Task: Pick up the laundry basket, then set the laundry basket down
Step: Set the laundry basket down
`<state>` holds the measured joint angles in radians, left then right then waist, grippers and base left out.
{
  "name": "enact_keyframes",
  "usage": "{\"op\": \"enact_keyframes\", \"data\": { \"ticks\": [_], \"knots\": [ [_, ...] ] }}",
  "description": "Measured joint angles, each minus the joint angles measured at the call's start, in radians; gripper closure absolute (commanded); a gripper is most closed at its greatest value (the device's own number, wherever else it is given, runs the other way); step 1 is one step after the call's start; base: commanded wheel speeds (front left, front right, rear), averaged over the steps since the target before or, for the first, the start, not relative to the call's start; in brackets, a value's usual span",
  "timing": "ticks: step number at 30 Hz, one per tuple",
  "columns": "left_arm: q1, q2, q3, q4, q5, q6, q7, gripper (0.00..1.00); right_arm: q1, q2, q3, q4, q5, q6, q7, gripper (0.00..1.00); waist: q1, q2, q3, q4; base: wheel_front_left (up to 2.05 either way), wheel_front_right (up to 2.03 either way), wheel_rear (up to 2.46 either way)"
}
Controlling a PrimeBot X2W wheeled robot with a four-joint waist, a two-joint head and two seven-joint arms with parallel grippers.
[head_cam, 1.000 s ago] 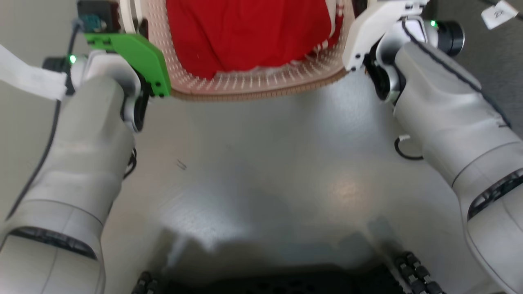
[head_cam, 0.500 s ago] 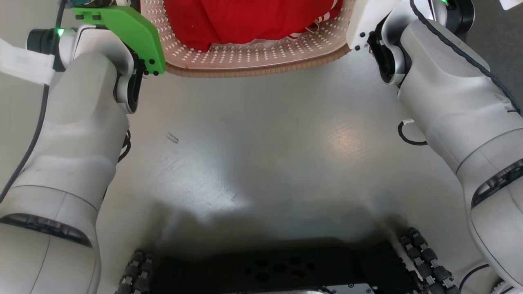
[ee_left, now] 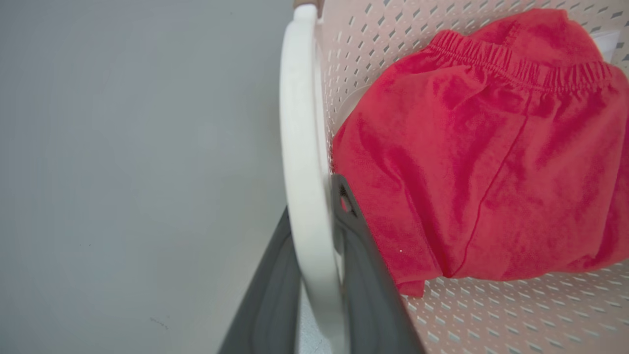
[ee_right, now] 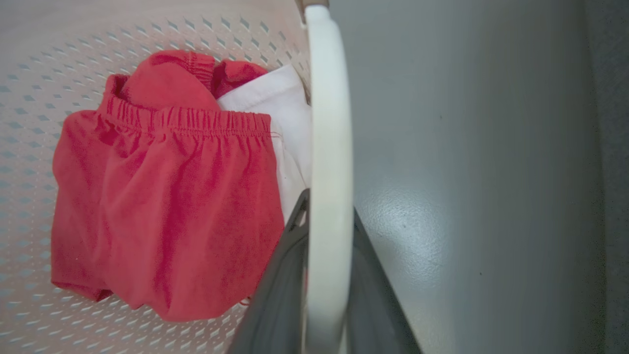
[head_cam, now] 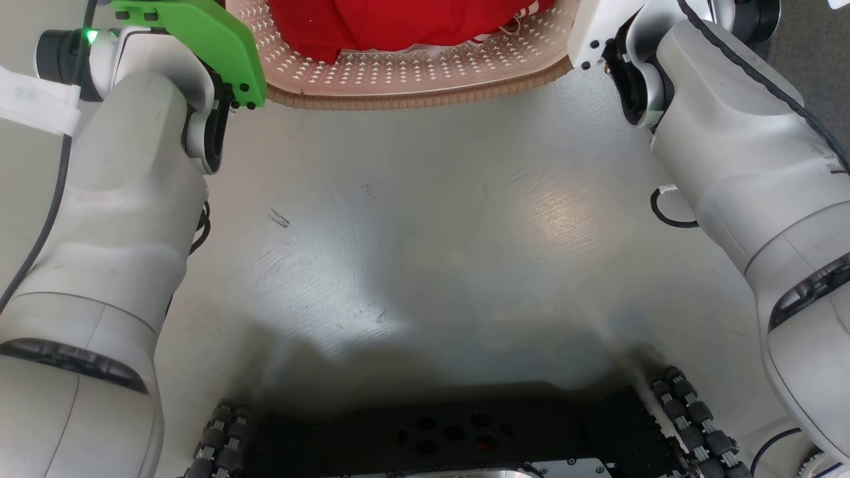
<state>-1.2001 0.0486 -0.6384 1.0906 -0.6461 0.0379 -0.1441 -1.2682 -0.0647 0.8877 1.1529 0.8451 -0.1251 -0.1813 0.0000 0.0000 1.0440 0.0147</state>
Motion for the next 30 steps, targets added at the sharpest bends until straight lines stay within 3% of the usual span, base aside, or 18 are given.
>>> {"op": "enact_keyframes", "data": {
  "ticks": [1, 2, 5, 6, 7, 8, 10, 11, 30],
  "knots": [
    [0.0, 0.0, -0.001, 0.002, 0.0, -0.002, -0.003, 1.0, 0.0, 0.0, 0.0, 0.001, 0.0, 0.0, -0.001, 1.0, 0.0, 0.0, 0.0, 0.0, 0.0, 0.0, 0.0],
    [-0.001, 0.0, -0.002, 0.004, 0.0, -0.002, -0.004, 1.0, 0.0, 0.001, 0.001, 0.002, 0.0, 0.0, -0.003, 0.93, 0.0, 0.0, -0.001, 0.0, 0.0, 0.0, 0.0],
    [-0.004, -0.003, -0.006, 0.013, 0.001, -0.003, -0.007, 1.0, 0.0, 0.001, 0.003, 0.005, 0.0, 0.0, -0.01, 0.55, 0.0, 0.0, -0.003, 0.0, 0.0, 0.0, 0.0],
    [-0.004, -0.006, -0.007, 0.018, 0.002, -0.003, -0.007, 1.0, 0.0, 0.001, 0.003, 0.006, 0.0, 0.0, -0.013, 0.55, 0.0, 0.0, -0.004, 0.0, 0.0, 0.0, 0.0],
    [-0.005, -0.007, -0.008, 0.021, 0.003, -0.003, -0.007, 0.75, 0.0, 0.0, 0.003, 0.006, 0.0, 0.0, -0.014, 0.51, 0.0, 0.0, -0.006, 0.0, 0.0, 0.0, 0.0],
    [-0.005, -0.007, -0.011, 0.029, 0.006, -0.003, -0.007, 0.64, 0.0, 0.0, 0.003, 0.007, 0.0, 0.0, -0.018, 0.0, 0.0, 0.0, -0.007, 0.0, 0.0, 0.0, 0.0],
    [-0.003, -0.01, -0.013, 0.038, 0.009, -0.003, -0.007, 0.07, 0.0, 0.0, 0.004, 0.008, 0.0, 0.0, -0.022, 0.0, 0.0001, 0.0, -0.009, 0.0, 0.0, 0.0, 0.0],
    [0.0, -0.011, -0.014, 0.045, 0.009, -0.003, -0.007, 0.0, 0.0, 0.0, 0.004, 0.01, 0.0, 0.0, -0.022, 0.0, 0.0, 0.0, -0.013, -0.001, 0.0, 0.0, 0.0],
    [0.003, -0.011, 0.002, 0.078, 0.001, -0.016, -0.07, 0.0, 0.013, 0.0, 0.003, 0.018, 0.01, 0.013, -0.053, 0.0, 0.0, 0.0, -0.112, -0.008, 0.0, 0.0, 0.0]
  ]
}}
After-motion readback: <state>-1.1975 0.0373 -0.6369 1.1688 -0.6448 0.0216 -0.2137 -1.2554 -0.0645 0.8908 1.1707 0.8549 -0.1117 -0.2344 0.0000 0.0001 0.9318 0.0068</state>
